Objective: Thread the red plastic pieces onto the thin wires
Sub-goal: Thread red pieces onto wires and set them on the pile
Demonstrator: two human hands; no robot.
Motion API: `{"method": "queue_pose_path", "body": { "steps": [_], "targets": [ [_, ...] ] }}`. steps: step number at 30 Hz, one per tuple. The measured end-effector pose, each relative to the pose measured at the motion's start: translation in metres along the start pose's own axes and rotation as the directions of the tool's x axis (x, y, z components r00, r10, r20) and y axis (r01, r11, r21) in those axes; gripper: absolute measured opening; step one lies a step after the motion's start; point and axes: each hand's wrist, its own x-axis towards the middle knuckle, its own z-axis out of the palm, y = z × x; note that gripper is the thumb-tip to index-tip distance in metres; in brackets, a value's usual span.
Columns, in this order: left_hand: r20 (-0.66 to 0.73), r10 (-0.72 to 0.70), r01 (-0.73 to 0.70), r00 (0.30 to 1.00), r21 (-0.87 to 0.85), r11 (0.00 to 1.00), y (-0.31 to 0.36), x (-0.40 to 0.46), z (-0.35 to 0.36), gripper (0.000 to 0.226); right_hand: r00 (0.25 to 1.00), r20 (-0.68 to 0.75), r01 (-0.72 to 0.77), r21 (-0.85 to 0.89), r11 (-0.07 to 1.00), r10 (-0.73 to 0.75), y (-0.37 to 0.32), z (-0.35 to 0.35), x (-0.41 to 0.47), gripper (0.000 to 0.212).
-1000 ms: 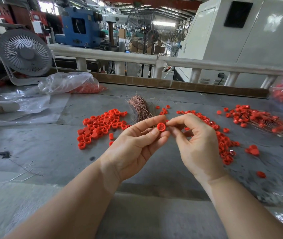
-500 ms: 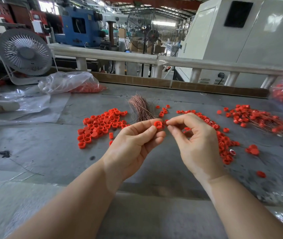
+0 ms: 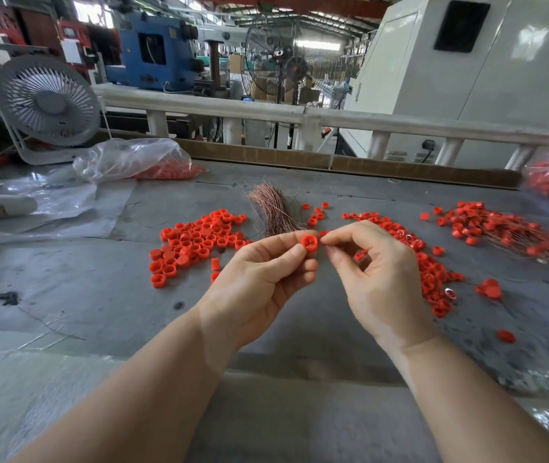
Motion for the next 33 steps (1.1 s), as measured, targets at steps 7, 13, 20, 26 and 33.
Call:
{"method": "queue_pose_path", "body": {
  "steps": [7, 13, 20, 26, 33],
  "targets": [
    [0.0, 0.029, -0.029, 1.0, 0.064, 0.998, -0.0014, -0.0008, 0.0006, 0.022, 1.0, -0.007, -0.02, -0.024, 1.0, 0.02, 0.001, 0.0008, 0.0, 0.007],
    [-0.008, 0.069, -0.068, 0.998, 0.049, 0.996, -0.0016, 0.0006, -0.0001, 0.021, 1.0, -0.005, -0.002, -0.014, 1.0, 0.002, -0.0004, 0.0008, -0.0007, 0.006],
    [0.003, 0.095, -0.095, 0.995, 0.132, 0.987, -0.0027, 0.0007, -0.0017, 0.021, 1.0, 0.0, -0.002, -0.009, 1.0, 0.002, -0.0025, 0.0007, -0.0013, 0.007],
    [0.01, 0.113, -0.113, 0.994, 0.19, 0.975, -0.0042, 0.0001, -0.0005, 0.018, 0.999, -0.013, -0.032, -0.011, 0.999, 0.031, -0.0023, 0.0001, -0.0008, 0.008],
    [-0.007, 0.109, -0.105, 0.994, 0.211, 0.972, -0.0038, -0.0001, 0.0004, 0.022, 1.0, -0.012, -0.026, -0.001, 1.0, 0.026, -0.0022, -0.0008, -0.0004, 0.009]
  ]
}}
